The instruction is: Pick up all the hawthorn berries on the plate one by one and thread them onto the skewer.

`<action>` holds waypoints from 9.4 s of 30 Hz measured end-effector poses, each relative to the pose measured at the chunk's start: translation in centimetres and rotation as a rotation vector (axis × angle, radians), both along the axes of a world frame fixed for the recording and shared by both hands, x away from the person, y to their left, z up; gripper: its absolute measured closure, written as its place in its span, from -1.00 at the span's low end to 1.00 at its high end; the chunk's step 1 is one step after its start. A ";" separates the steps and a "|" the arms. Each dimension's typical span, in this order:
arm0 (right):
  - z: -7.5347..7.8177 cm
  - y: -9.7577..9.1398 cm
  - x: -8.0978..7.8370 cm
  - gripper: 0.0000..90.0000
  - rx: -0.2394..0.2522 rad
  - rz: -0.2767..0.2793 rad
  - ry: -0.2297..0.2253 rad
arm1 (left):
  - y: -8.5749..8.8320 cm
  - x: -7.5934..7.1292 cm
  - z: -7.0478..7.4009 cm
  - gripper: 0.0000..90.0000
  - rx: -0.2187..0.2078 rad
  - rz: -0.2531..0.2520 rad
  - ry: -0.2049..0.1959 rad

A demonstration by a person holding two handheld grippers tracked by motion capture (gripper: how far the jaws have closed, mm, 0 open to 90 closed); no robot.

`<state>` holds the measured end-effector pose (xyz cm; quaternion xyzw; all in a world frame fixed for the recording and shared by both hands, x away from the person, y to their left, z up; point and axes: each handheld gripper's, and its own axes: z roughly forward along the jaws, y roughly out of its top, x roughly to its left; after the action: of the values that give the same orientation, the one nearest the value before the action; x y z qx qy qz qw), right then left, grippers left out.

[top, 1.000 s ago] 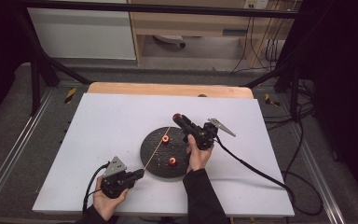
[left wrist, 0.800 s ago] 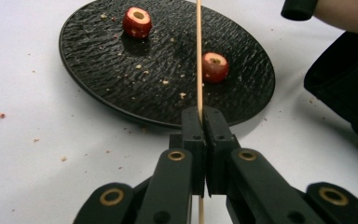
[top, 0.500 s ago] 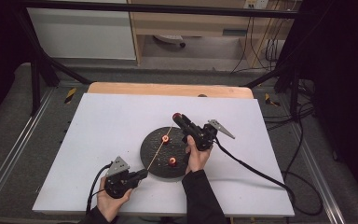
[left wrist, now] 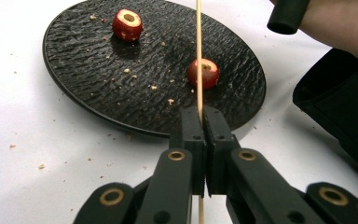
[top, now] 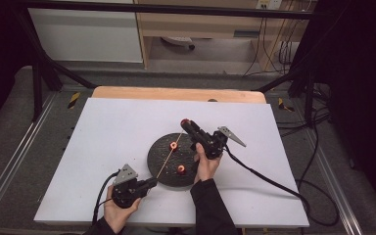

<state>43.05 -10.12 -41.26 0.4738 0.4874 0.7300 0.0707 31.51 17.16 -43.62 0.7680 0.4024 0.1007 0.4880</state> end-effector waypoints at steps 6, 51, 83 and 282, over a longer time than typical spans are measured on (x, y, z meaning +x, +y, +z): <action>0.1 0.0 -0.1 0.37 0.005 0.002 -0.009 | -0.2 0.0 0.0 0.96 -0.007 0.002 0.004; 0.0 0.1 -0.7 0.37 0.013 0.054 0.016 | -3.3 1.4 2.2 0.96 -0.035 0.083 0.003; -0.6 0.6 -2.7 0.37 -0.059 0.137 0.050 | -5.2 5.4 4.2 0.97 -0.008 0.066 -0.054; 0.1 -0.7 -2.2 0.39 -0.211 0.146 0.057 | 2.6 0.4 0.8 0.97 0.097 0.014 -0.057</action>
<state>40.83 -10.81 -41.17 0.4475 0.5964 0.6643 0.0528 31.87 19.78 -42.87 0.7847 0.3884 0.1453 0.4608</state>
